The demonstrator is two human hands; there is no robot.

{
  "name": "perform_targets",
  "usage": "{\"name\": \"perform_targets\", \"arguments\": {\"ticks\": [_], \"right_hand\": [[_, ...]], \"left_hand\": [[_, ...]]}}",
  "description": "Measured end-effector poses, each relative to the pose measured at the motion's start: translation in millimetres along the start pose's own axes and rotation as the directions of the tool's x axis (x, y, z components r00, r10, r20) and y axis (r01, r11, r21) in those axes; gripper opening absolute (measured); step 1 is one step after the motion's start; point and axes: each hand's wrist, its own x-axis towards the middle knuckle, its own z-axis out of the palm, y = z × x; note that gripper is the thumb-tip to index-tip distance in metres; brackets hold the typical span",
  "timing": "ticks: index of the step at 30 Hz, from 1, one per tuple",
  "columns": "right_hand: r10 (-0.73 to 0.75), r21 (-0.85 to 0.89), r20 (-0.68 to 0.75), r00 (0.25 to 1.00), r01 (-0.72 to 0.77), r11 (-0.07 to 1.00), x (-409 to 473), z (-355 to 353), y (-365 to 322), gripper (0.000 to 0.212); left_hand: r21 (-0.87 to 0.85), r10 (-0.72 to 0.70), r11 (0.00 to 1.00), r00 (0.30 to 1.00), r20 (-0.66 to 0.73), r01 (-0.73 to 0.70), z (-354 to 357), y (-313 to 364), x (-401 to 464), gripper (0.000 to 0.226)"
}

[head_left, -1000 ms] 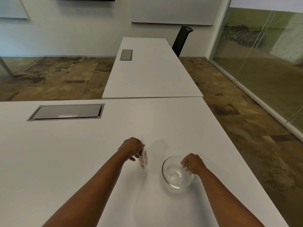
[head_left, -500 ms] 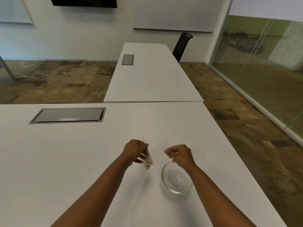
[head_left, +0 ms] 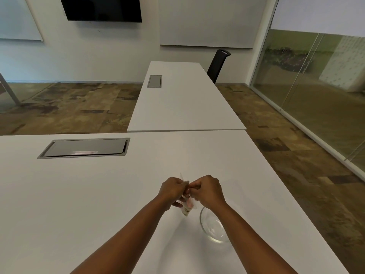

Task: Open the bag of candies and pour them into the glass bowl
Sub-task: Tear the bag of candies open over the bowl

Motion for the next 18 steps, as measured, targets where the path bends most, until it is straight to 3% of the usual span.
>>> {"name": "perform_targets", "arguments": {"ticks": [5,11,13,18], "right_hand": [[0.078,0.133,-0.046,0.996,-0.071,0.989,3,2,3,0.011],[0.221,0.362,0.088,0.971,-0.238,0.901,3,5,9,0.007],[0.23,0.437,0.156,0.96,-0.276,0.856,2,3,10,0.003],[0.217,0.597,0.294,0.931,-0.356,0.719,0,-3,8,0.014]], "left_hand": [[-0.13,-0.015,0.991,0.997,0.078,0.025,-1,-7,1,0.042],[-0.21,0.024,0.978,0.989,0.145,0.007,-1,-20,3,0.039],[-0.236,0.051,0.972,0.986,0.161,-0.012,-1,-23,4,0.039],[-0.316,0.11,0.948,0.978,0.18,-0.048,-3,-26,5,0.037]]}}
